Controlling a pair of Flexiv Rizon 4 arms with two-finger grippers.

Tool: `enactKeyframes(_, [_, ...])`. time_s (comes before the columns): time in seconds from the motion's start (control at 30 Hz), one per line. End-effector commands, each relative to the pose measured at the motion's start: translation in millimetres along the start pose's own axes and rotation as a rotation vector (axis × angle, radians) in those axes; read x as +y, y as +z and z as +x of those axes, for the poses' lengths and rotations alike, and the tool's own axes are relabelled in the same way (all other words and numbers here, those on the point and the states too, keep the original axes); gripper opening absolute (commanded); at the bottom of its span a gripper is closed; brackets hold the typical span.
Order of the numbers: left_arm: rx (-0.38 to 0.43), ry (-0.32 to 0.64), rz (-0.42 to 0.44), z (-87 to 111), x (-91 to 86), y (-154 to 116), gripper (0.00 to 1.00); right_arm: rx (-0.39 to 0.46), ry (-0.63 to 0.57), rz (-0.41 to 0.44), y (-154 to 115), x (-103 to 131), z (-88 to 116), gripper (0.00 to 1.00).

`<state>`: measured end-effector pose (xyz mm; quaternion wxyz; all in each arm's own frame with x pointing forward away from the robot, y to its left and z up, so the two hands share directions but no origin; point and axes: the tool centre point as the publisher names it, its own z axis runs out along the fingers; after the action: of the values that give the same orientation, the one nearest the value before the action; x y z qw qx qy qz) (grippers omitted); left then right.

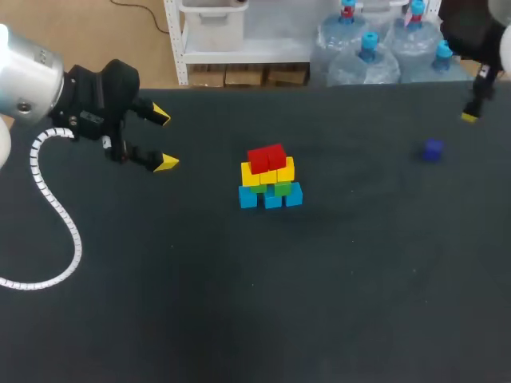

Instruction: Place the blue cubes, place green cubes on the blue cubes, place the yellow cubes on the green cubes, then place the red cubes on the yellow cubes, and place purple cube on the red cubes.

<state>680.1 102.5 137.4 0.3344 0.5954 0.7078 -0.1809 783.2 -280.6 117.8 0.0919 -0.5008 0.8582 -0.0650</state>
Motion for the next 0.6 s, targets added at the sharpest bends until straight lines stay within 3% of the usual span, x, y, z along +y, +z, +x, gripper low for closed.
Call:
enactKeyframes(0.03, [-0.008, 0.004, -0.002, 2.0, -0.7, -0.2, 1.00, -0.037, -0.207, -0.101, 16.1, -19.8, -2.0, 1.00])
enactKeyframes(0.3, [-0.008, 0.004, -0.002, 2.0, -0.7, -0.2, 1.00, -0.019, -0.273, -0.129, 40.6, -16.6, -19.5, 1.00])
enactKeyframes(0.4, [-0.008, 0.004, -0.002, 2.0, -0.7, -0.2, 1.00, 0.025, -0.282, -0.146, 52.6, -15.2, -23.3, 1.00])
enactKeyframes(0.6, [-0.008, 0.004, -0.002, 2.0, -0.7, -0.2, 1.00, 0.138, -0.118, -0.131, 75.4, -23.5, -29.5, 1.00])
